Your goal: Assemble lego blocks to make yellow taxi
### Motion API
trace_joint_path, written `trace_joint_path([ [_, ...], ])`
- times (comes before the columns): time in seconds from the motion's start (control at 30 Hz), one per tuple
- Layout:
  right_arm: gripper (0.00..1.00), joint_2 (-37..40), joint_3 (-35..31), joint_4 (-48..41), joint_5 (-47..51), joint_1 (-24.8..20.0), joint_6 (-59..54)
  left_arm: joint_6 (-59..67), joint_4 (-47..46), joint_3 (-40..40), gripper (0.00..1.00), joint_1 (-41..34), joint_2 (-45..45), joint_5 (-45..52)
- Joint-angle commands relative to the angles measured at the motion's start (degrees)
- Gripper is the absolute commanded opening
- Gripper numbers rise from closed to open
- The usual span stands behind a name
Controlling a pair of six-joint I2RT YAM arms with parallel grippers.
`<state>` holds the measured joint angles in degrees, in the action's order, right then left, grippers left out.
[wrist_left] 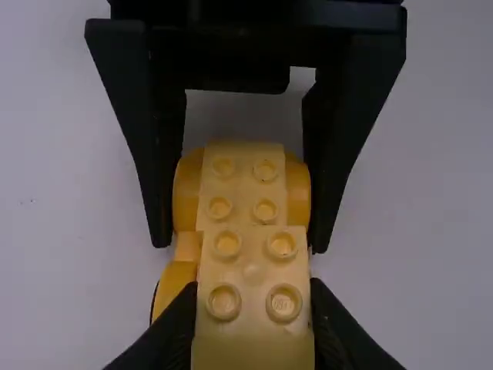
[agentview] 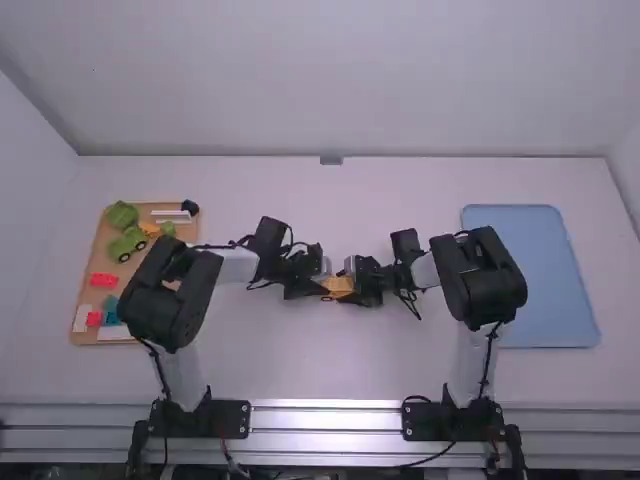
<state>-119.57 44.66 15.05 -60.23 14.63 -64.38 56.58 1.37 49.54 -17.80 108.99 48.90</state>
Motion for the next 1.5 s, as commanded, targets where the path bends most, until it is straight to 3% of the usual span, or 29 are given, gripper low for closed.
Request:
trace_joint_path([
  [0.0, 0.53, -0.94, -0.37, -0.76, 1.79, 0.42, -0.15, 1.62, 0.15, -0.04, 0.02, -0.2, -1.64, -1.07],
  [0.2, 0.53, -0.94, -0.37, -0.72, 1.77, 0.42, -0.13, 1.57, 0.39, -0.37, 0.02, -0.22, -1.62, -1.88],
  [0.47, 0.53, -0.94, -0.37, -0.72, 1.79, 0.42, -0.15, -1.6, 8.79, -4.24, 0.02, -0.22, -1.53, -2.03],
  [1.47, 0.54, -0.94, -0.35, -0.52, 1.62, 0.42, -0.09, -3.39, 7.06, -4.46, 0.06, -0.22, -1.53, -3.3],
])
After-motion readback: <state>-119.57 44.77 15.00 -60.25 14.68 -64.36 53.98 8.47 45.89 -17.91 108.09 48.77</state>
